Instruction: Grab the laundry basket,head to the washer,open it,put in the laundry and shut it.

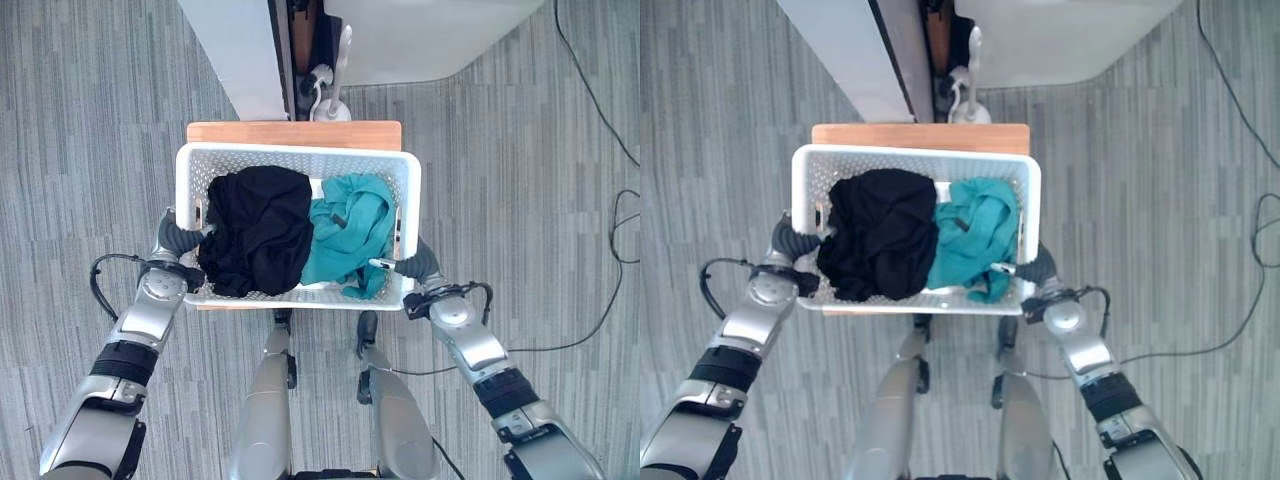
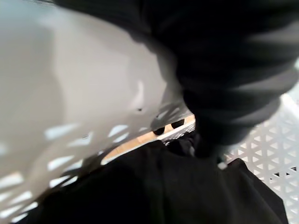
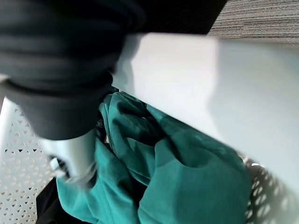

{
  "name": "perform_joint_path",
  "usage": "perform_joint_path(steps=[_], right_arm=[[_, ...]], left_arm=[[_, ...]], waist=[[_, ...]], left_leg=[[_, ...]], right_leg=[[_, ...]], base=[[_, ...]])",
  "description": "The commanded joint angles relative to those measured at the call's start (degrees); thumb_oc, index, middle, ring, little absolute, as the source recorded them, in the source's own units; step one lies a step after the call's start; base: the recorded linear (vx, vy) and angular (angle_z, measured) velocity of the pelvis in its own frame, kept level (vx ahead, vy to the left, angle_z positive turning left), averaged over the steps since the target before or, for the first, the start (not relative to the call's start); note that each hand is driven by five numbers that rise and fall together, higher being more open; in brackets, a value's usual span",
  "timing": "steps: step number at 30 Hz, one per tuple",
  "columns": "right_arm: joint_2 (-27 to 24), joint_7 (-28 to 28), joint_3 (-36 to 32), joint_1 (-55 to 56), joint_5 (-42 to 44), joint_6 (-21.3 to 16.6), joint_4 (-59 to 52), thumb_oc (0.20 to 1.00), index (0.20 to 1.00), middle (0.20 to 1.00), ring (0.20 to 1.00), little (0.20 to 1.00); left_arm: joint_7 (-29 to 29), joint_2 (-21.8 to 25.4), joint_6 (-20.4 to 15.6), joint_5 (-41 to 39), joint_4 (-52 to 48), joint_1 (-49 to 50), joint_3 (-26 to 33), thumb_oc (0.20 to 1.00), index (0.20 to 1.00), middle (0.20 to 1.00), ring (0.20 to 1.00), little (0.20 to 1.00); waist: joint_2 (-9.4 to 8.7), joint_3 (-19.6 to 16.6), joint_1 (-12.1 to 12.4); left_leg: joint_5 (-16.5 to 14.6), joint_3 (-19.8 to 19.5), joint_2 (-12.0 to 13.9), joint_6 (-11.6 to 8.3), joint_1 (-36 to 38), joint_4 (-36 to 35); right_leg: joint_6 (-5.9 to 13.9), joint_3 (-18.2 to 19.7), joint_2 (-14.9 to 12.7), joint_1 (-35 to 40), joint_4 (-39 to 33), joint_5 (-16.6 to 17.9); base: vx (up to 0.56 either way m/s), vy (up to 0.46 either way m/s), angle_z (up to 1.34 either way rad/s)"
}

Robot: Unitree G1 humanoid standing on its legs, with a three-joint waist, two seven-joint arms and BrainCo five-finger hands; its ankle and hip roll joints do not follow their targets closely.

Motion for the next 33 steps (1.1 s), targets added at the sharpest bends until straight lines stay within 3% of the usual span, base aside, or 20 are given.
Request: perform_joint_path(steps=[1,4,5,17,24,25,33], right_arm=[[1.0,1.9,3.6,1.9,1.7,-2.0,-5.9,0.200,0.200,0.200,0.200,0.200],[0.9,1.9,3.2,1.9,2.4,-2.3,-6.6,0.200,0.200,0.200,0.200,0.200],[0.7,2.0,3.3,1.7,2.9,-2.8,-6.8,0.200,0.200,0.200,0.200,0.200],[-1.9,4.2,0.2,6.0,1.0,-3.1,-12.0,0.200,0.200,0.200,0.200,0.200],[-2.4,4.9,-1.8,9.2,8.1,-4.9,-15.5,0.200,0.200,0.200,0.200,0.200],[-2.6,5.8,-2.8,11.2,9.9,-4.9,-16.7,0.200,0.200,0.200,0.200,0.200],[-4.7,7.7,-7.3,15.7,16.5,-3.3,-15.1,0.200,0.200,0.200,0.200,0.200]], left_arm=[[-1.0,-0.1,-1.2,4.3,2.8,-1.3,-3.8,0.200,0.200,0.200,0.200,0.200],[-0.3,0.6,-0.7,8.0,2.3,-1.8,-4.1,0.200,0.200,0.200,0.200,0.200],[-0.5,1.1,-0.8,9.2,1.9,-1.9,-4.2,0.200,0.200,0.200,0.200,0.200],[-4.0,4.1,-0.7,17.9,-10.4,4.0,-1.5,0.200,0.200,0.200,0.200,0.200],[-7.7,5.4,-3.0,22.3,-19.6,7.0,-3.0,0.200,0.200,0.200,0.200,0.200],[-9.7,4.7,-3.5,21.9,-22.6,8.7,-3.8,0.200,0.200,0.200,0.200,0.200],[-14.5,1.9,-4.2,18.1,-22.9,6.9,-9.1,0.200,0.200,0.200,0.200,0.200]], waist=[[-2.42,-2.5,0.1],[-2.77,-2.5,0.1],[-3.05,-2.1,0.0],[-3.21,-3.0,-0.1],[-4.00,-5.0,0.2],[-4.24,-6.7,0.3],[-4.02,-12.4,-0.4]], left_leg=[[-10.6,-2.9,1.1,-0.46,-3.6,9.1],[-10.7,-3.1,0.8,-0.33,-4.3,9.3],[-9.3,-2.8,0.5,-0.01,-5.2,9.5],[-10.4,-2.8,0.6,0.24,-2.9,9.0],[-11.7,-3.2,1.0,0.50,2.7,8.0],[-12.3,-3.3,1.1,0.47,6.7,7.1],[-12.3,-3.1,1.4,0.36,18.2,3.5]], right_leg=[[1.40,-0.2,-5.8,-5.8,3.4,1.7],[1.47,0.0,-5.8,-6.3,3.3,1.9],[1.11,-0.3,-6.2,-7.0,3.2,3.0],[1.15,0.4,-5.9,-5.8,3.3,2.4],[1.11,1.4,-5.4,-1.8,4.0,1.2],[1.16,1.3,-5.2,1.7,4.2,0.0],[1.57,0.5,-4.3,11.3,4.2,-2.6]], base=[[0.00,0.000,0.00],[-0.03,0.004,0.00],[-0.07,0.003,-0.01],[0.00,-0.004,-0.04],[0.04,-0.044,-0.05],[0.07,-0.059,-0.08],[0.07,-0.034,0.01]])
